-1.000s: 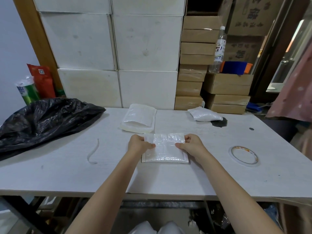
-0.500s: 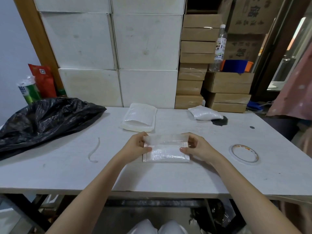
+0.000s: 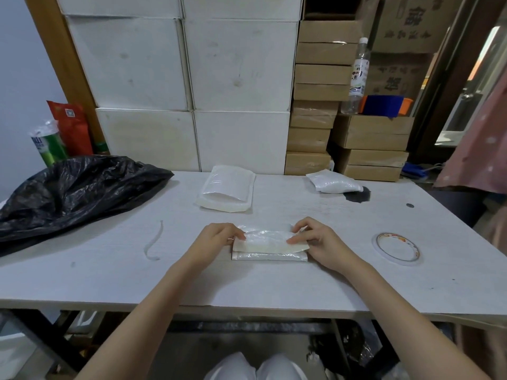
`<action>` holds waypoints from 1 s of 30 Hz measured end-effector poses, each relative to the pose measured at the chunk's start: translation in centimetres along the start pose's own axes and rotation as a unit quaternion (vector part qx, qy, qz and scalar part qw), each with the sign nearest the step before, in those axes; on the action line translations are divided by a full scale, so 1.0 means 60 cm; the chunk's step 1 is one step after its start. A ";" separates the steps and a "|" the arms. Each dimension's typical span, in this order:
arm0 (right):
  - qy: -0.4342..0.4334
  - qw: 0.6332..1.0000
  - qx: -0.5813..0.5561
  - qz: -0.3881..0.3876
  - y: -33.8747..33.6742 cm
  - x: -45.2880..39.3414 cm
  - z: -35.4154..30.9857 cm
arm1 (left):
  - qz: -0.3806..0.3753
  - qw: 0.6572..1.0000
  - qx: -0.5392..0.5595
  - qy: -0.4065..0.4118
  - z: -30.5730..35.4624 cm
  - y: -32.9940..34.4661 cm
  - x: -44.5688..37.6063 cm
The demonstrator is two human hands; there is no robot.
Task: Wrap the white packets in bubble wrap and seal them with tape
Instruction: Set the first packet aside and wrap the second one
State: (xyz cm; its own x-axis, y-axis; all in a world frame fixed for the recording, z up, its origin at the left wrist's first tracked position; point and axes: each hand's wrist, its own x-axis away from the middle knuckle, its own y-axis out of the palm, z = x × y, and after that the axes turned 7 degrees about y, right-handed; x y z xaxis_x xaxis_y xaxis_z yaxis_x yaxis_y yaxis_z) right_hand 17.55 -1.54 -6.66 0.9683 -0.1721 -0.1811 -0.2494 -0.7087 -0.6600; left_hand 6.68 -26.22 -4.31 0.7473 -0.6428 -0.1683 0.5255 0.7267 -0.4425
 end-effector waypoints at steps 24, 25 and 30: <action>0.091 0.953 0.289 -0.023 0.085 0.055 -0.112 | 0.047 0.926 -0.359 0.105 0.022 0.050 -0.003; 0.090 0.955 0.281 -0.018 0.085 0.053 -0.112 | 0.065 0.890 -0.426 0.149 0.031 0.058 -0.003; 0.081 0.961 0.265 -0.008 0.083 0.052 -0.109 | -0.032 0.829 -0.530 0.174 0.041 0.108 0.015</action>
State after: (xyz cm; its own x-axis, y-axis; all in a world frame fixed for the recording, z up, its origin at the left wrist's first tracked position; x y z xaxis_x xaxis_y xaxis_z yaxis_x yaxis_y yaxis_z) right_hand 19.41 -10.10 -5.73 0.9508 -0.2993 -0.0799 -0.1650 -0.2710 -0.9483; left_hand 11.73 -21.52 -5.17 0.4717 -0.8370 -0.2774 -0.2322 0.1856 -0.9548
